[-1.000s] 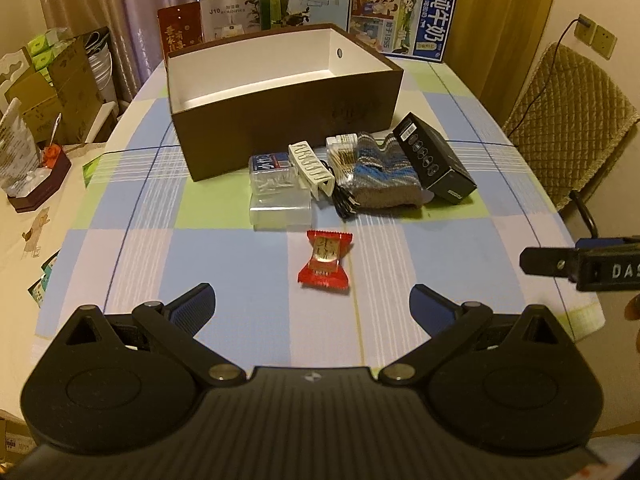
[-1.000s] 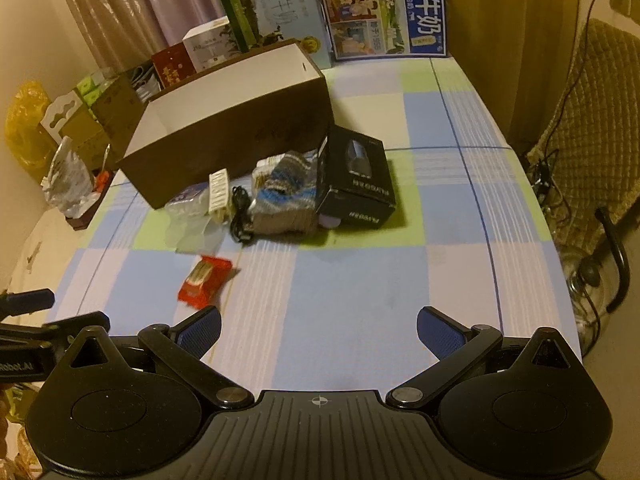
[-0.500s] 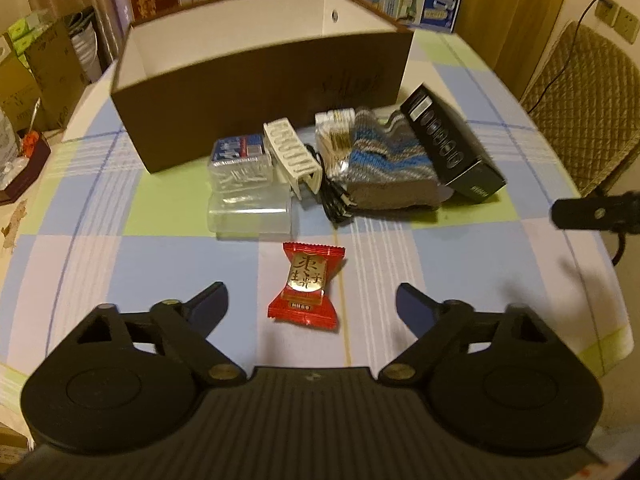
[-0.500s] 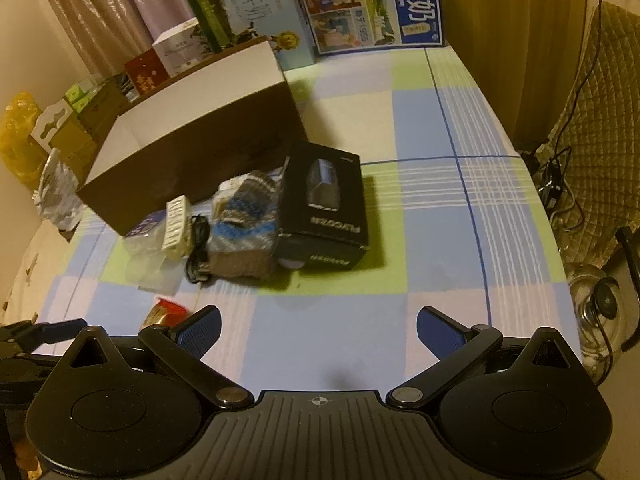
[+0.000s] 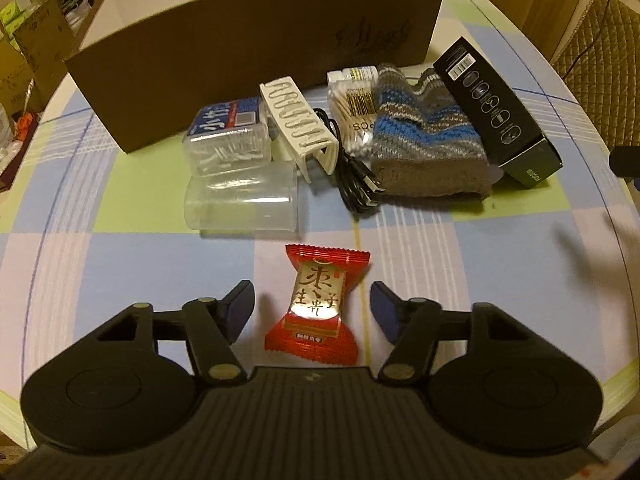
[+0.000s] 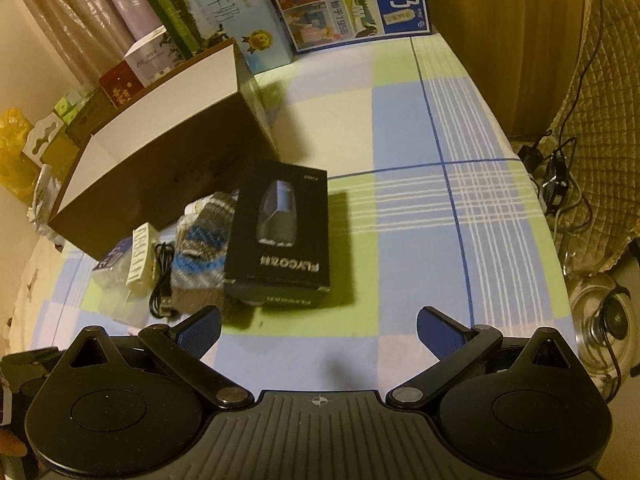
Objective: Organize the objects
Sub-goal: 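Grasp the red candy packet with the left tool while the right tool grasps the black device box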
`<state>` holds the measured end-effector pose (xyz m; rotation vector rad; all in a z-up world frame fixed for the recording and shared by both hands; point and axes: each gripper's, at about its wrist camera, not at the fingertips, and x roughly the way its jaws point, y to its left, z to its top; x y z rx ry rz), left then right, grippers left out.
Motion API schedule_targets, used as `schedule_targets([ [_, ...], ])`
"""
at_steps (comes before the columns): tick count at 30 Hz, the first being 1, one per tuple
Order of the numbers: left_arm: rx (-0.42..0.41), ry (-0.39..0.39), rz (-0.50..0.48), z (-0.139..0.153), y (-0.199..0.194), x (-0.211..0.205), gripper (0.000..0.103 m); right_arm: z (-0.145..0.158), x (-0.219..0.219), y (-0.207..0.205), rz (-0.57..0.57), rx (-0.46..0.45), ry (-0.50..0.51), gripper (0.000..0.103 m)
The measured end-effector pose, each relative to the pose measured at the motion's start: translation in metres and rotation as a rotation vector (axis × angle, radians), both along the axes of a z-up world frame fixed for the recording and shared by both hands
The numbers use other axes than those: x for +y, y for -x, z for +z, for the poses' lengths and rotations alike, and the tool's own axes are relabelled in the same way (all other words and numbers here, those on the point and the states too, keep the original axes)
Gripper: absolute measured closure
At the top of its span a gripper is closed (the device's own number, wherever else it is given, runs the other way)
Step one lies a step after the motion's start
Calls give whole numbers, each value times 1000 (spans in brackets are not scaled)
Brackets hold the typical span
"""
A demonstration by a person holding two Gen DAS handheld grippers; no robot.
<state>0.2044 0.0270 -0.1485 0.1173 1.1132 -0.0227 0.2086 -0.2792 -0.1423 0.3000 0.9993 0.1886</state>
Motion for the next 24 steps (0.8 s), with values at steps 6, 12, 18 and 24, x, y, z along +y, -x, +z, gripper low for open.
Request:
schedule_targets([
  [6, 23, 13, 10, -7, -2, 1, 81, -3, -3, -17, 23, -10, -16, 2],
  [12, -15, 29, 58, 2, 5, 7, 81, -6, 5, -37, 70, -48, -38, 2],
  [18, -51, 28, 116, 20, 7, 15, 81, -19, 11, -62, 101, -47, -82, 2],
  [24, -84, 15, 156, 36, 7, 20, 81, -35, 16, -86, 121, -23, -107, 2],
])
